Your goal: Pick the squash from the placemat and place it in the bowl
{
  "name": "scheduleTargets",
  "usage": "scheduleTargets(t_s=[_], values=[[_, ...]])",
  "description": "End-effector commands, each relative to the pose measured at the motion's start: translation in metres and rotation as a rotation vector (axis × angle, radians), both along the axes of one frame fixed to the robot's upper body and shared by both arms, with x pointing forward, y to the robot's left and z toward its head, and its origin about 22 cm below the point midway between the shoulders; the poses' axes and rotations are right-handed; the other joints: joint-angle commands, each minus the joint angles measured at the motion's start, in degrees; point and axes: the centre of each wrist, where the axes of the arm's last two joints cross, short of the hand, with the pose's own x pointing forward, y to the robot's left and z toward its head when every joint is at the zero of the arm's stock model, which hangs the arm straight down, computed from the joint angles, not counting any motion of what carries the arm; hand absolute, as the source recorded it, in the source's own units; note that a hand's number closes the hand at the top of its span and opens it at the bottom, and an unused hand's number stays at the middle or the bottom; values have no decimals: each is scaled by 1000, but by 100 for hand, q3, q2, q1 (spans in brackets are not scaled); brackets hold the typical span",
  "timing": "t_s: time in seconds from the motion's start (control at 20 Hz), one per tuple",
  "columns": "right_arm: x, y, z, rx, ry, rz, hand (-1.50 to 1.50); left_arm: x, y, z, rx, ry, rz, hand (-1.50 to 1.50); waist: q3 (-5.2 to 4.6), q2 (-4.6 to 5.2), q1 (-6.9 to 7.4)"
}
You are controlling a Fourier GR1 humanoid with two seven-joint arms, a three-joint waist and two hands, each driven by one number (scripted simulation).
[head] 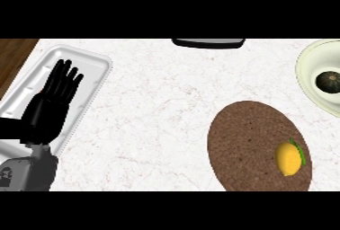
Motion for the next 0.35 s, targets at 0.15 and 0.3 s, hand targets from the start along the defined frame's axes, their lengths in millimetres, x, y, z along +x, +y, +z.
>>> scheduleTargets(t_s=[0.15,0.3], values=[[-35,-25,4,20,24,33,-150,-5,6,-3,-5,2,17,0,25,-22,-56],[-42,-29,3,11,62,44,-150,-7,0,-9,-13,16,1,0,27,-27,-88]])
